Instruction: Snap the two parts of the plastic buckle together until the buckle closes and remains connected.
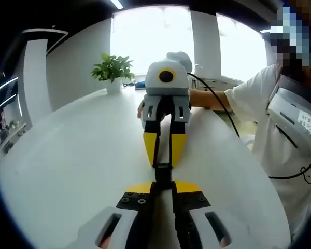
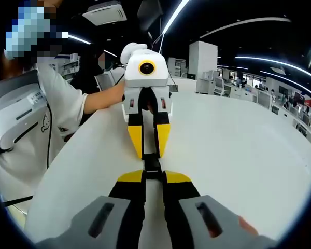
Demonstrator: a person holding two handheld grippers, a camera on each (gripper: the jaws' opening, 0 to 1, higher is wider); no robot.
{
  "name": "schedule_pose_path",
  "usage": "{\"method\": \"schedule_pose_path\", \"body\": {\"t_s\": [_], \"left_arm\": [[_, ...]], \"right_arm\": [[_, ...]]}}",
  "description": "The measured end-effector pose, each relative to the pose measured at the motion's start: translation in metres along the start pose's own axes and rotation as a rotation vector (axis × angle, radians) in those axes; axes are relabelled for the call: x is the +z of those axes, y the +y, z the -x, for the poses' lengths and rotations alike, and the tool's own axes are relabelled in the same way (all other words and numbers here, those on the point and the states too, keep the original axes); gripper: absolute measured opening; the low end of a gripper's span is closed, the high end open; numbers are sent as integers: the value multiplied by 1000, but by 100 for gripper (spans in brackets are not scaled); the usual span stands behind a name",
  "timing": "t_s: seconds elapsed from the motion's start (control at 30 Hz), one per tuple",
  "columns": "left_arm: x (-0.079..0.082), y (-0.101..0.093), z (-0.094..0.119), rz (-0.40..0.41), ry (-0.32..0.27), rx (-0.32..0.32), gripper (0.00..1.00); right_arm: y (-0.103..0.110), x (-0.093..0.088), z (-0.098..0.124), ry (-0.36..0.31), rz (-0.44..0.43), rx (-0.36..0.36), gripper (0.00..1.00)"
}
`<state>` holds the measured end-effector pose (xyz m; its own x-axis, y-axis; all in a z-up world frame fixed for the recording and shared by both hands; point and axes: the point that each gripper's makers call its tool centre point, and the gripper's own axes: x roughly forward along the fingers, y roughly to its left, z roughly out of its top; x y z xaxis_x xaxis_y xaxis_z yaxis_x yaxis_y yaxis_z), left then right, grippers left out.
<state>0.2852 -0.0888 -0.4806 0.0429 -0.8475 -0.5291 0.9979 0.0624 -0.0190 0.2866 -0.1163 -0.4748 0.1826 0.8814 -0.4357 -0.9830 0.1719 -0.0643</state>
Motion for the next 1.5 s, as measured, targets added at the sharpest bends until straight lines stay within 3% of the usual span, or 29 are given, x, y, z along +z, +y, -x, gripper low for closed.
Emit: {"method": "schedule_pose_path", "body": {"t_s": [0.37,0.53,0.73,0.97,1.17,1.5], "left_arm": [[4,17,2,-7,0,15,12],[6,38,-2,85,-37,-5,12],[5,64,-5,104,-25,-8,12],[3,100,-7,132,-36,21,12],[1,122,-8,118,-19,59,11],[0,132,-5,117,-17,92,11]], "right_arm": [[-15,3,-2,-6,2,-10,12],[-39,3,-3,11,-4,-13,12],[-64,1,-11,-11,-68,8,12],[-97,1,-22,-43,-129,-19,12],[-116,1,-31,-10,-89,-59,12],[-128,1,-34,3,-47,-71,12]]}}
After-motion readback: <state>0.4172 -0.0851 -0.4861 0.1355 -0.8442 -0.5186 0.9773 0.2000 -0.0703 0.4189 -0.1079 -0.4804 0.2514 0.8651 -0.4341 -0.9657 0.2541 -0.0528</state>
